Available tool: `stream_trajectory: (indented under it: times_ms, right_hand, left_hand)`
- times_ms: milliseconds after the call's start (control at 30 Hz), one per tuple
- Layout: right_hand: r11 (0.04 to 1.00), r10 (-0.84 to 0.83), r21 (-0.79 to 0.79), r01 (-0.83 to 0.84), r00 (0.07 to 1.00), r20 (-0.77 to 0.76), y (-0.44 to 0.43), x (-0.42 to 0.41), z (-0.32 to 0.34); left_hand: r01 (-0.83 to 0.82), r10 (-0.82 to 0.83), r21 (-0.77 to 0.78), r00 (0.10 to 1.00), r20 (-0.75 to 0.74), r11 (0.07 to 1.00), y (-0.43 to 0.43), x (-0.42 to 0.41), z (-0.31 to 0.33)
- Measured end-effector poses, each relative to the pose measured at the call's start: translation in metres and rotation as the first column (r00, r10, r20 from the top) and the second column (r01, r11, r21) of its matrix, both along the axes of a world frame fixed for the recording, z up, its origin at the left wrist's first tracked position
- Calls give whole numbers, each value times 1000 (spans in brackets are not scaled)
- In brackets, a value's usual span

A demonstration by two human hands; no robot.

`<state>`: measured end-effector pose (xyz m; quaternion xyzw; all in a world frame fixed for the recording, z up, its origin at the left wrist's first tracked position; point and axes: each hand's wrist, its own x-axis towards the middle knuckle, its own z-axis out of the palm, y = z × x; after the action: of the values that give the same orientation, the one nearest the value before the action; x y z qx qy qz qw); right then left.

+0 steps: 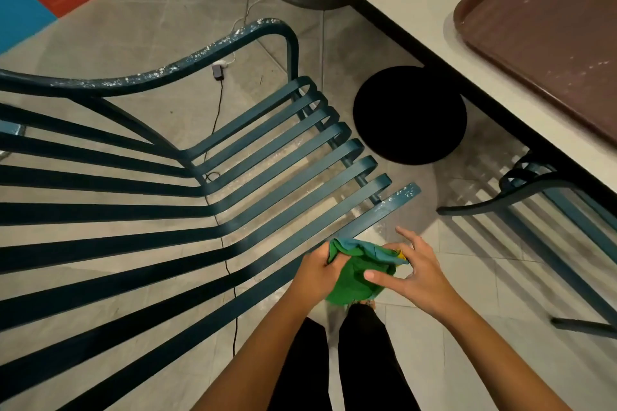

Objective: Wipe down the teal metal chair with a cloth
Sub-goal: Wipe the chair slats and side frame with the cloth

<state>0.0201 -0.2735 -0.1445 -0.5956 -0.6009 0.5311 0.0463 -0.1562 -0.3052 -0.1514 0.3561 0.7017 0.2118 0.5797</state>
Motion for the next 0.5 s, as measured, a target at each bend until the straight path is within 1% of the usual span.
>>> stream_trajectory:
  times_ms: [33, 67, 133, 200, 267, 333, 367, 400, 433, 467, 500]
  right_hand:
    - [998, 45, 46, -45, 999, 8, 2, 1, -4]
    - [997, 36, 64, -35, 999, -9, 4, 1, -5]
    - [995, -59, 72, 62, 997, -41, 6, -1, -8]
    - [978, -170, 118, 171, 985, -17, 6, -7, -8]
    - [945, -276, 182, 271, 961, 0, 3, -13, -9]
    - [916, -363, 180, 359, 932, -7, -4, -18, -12]
    - [908, -395, 141, 395, 918, -28, -8, -20, -13]
    - [895, -437, 64, 442, 896, -74, -11, -23, -14]
    - [865, -500, -62, 497, 853, -150, -14, -26, -13]
    - [819, -572, -209, 534, 790, -224, -15, -29, -9]
    - [770, -631, -337, 542, 725, -276, -15, -33, -5]
  left_hand:
    - [-11, 11, 1, 1000, -10, 1000, 0, 0, -1]
    - [-23, 24, 12, 999, -25, 1000, -1, 2, -2]
    - [-44, 52, 83, 995, -91, 996, -5, 9, -1]
    - [-38, 66, 185, 987, -149, 982, -11, 20, 2]
    - [23, 23, 255, 983, -180, 967, -15, 31, 2]
    - [135, -86, 248, 976, -198, 959, -15, 40, 3]
    - [180, -136, 232, 972, -192, 956, -16, 43, 2]
    - [227, -188, 210, 964, -190, 951, -17, 45, 0]
    - [276, -240, 175, 949, -203, 945, -17, 45, -1]
    - [313, -279, 136, 934, -221, 940, -17, 45, -2]
    - [334, -303, 109, 924, -232, 936, -16, 45, 0]
